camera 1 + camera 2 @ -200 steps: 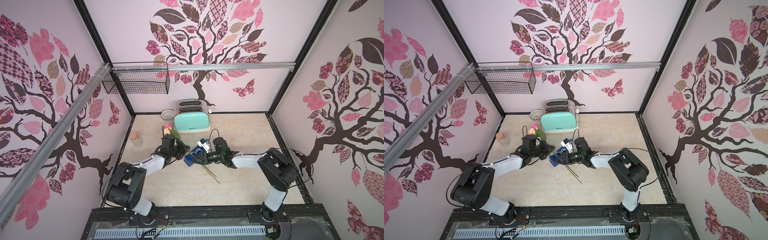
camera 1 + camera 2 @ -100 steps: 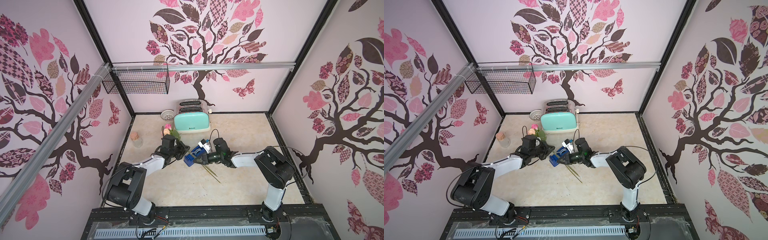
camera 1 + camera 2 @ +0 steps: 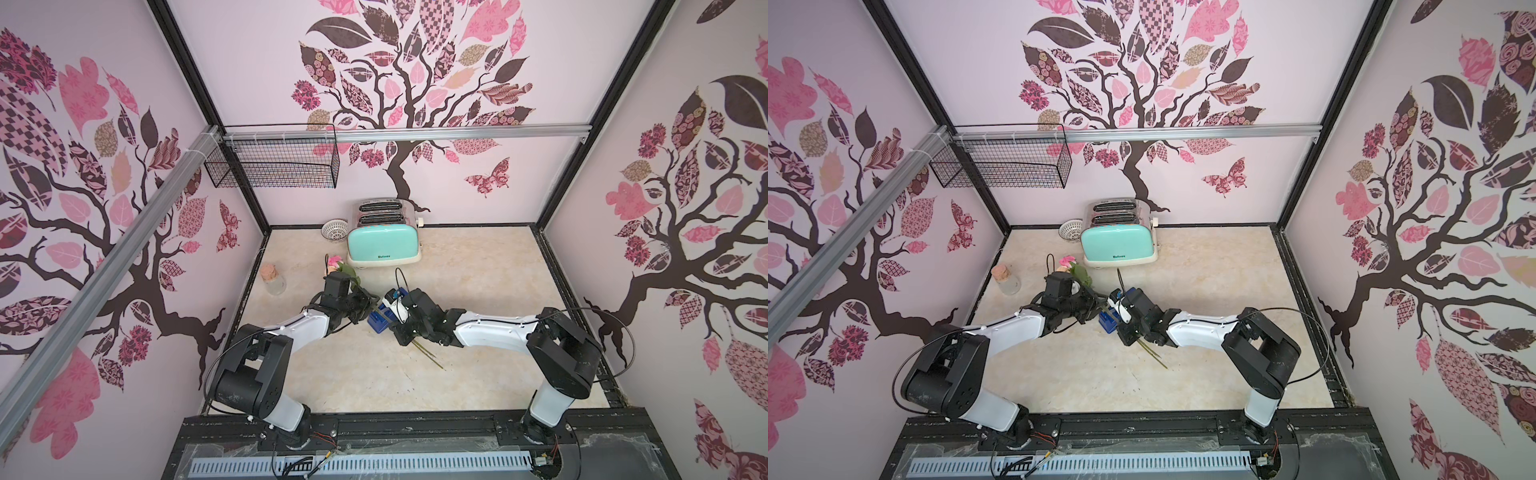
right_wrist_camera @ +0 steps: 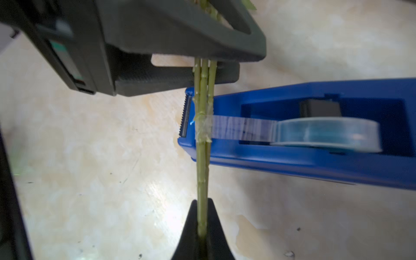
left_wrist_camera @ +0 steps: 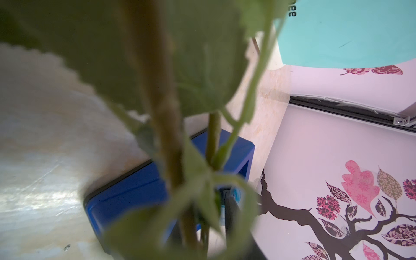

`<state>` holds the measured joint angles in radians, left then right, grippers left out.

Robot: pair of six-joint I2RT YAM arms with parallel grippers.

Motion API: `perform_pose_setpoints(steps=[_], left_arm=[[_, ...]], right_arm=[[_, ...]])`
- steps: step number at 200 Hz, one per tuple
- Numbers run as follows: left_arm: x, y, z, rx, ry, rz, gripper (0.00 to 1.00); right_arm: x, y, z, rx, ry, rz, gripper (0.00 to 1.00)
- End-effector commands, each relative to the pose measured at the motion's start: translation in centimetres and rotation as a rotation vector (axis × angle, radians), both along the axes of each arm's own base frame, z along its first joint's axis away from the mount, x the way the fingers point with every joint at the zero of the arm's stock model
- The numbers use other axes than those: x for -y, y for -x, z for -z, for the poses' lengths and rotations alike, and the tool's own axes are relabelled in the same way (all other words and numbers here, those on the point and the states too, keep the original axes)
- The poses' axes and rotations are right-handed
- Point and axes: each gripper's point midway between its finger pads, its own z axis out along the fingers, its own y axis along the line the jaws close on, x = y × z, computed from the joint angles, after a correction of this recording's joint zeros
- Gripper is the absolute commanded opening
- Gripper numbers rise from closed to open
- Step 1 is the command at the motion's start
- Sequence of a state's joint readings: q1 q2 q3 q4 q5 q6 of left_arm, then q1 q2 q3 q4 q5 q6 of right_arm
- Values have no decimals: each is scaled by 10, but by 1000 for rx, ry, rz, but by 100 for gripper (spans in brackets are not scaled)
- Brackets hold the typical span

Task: Wrap bouquets with tape
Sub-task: Wrap the tape around the bouquet.

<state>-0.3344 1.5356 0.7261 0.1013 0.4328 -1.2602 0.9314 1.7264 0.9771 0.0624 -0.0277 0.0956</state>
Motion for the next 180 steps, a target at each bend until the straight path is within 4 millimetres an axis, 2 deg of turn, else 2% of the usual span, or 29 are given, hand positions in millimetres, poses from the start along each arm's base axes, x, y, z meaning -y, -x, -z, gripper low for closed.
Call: perform_pose_setpoints(steps=[1,59,77,99,126,158,180], left_arm=[[5,-10,-16,15,26,6,25],[10,-8,-11,-38,50,22,26],[11,-9,-11,-43,54,20,21],[12,-10,-11,-52,61,16,1],[12,-11,-8,-57,57,14,0],[9,-11,-9,-32,32,19,0],[8,-12,-10,-4,12,30,0]], right_arm=[[5,-14,-32,235,104,16,0],[-4,-17,-51,438,158,0,0],[-9,-14,-54,516,198,-24,0],[-14,-8,-53,559,219,-41,0],[-11,-6,-50,539,212,-26,0],[-10,2,-50,451,144,-15,41],[-9,2,-57,306,9,12,56]])
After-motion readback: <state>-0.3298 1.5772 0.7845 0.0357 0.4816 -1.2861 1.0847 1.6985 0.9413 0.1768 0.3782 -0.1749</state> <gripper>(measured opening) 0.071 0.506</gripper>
